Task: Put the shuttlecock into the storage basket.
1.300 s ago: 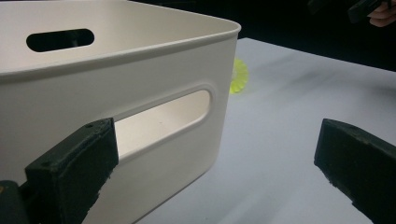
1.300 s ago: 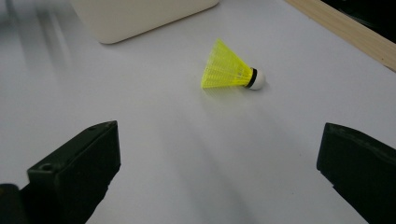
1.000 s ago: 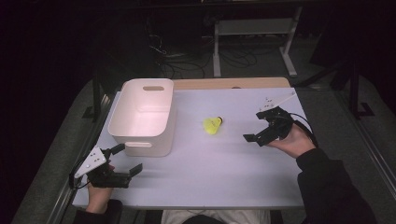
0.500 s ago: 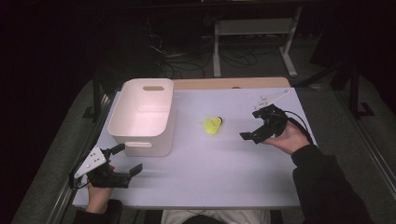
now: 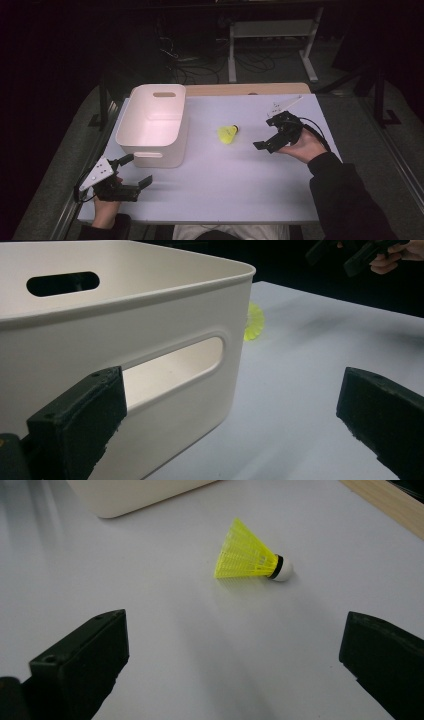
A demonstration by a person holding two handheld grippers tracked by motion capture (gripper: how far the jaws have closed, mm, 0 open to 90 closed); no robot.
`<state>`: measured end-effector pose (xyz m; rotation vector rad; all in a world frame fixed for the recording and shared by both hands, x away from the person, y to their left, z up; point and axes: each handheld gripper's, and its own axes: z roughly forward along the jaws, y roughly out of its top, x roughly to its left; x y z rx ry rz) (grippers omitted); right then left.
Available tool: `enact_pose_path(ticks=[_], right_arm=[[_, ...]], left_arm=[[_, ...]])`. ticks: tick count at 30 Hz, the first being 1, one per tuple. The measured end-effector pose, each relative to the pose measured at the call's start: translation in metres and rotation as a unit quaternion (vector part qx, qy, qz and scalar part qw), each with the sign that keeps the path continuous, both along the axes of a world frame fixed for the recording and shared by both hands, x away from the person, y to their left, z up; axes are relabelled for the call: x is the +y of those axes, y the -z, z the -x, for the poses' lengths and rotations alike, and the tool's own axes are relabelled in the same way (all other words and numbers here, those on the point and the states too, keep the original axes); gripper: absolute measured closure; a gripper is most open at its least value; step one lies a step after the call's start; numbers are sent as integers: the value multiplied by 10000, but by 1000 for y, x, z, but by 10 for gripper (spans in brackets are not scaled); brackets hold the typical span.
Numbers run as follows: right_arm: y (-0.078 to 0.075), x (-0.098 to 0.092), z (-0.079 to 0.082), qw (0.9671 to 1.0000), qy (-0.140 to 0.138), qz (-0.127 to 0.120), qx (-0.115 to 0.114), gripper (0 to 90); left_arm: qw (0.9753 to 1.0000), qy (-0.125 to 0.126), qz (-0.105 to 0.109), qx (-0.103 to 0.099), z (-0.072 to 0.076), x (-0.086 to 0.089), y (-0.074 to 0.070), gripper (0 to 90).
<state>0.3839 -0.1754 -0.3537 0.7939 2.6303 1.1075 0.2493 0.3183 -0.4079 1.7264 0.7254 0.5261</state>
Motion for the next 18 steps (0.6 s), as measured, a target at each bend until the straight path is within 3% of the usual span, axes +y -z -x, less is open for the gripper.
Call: enact_pose_path(ticks=[18], right_arm=[[8, 12, -11, 9999, -68, 92, 39, 0]], left_arm=[[10000, 10, 11, -2, 0, 0, 0, 0]])
